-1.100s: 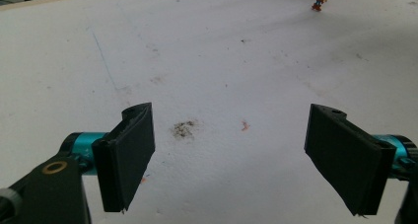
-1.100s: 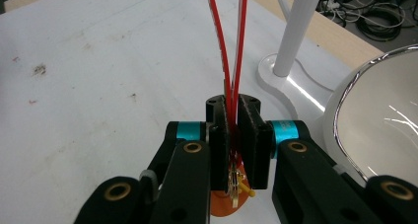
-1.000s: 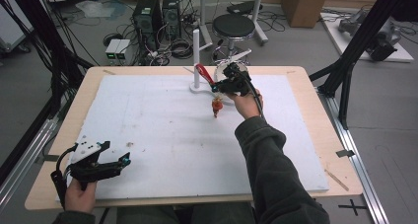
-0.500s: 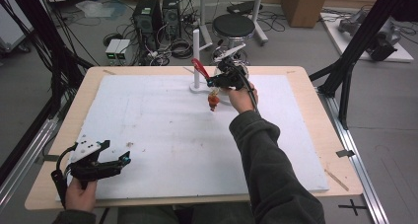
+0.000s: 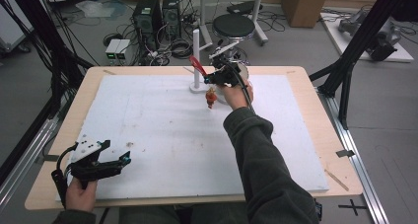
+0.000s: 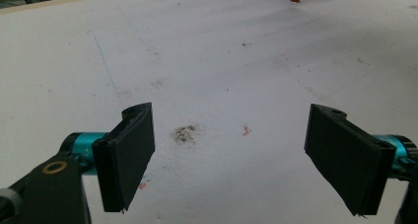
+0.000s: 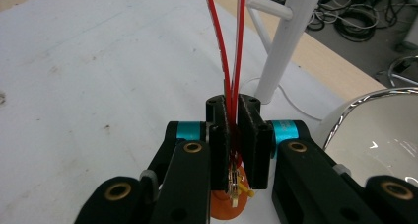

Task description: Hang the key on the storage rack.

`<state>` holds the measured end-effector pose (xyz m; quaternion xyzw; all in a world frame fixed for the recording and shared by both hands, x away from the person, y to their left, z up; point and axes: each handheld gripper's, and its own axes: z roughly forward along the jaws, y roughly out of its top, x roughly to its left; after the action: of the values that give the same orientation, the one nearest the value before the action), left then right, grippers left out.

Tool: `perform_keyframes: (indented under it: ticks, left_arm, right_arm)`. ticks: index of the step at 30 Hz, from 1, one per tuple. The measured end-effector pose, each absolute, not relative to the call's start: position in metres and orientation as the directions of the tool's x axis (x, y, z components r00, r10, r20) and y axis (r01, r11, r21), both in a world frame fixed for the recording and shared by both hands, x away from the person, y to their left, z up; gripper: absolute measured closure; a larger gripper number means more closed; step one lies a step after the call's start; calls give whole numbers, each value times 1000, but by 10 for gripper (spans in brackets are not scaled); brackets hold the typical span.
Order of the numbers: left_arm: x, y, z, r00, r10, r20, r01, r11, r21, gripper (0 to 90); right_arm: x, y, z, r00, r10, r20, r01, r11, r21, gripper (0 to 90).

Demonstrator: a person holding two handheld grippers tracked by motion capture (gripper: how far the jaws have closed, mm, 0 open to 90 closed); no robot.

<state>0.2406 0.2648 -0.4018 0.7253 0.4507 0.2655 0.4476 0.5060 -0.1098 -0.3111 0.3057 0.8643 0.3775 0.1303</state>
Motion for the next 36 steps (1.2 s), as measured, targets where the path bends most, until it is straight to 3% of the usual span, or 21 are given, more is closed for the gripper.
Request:
perform_keyframes:
  ticks: [36]
  left_arm:
    - [241,264,-402,459,888,-19,414,-195,889,198]
  right_arm:
    - [526,-101,-339,-711,703,-23,532,559,637,832]
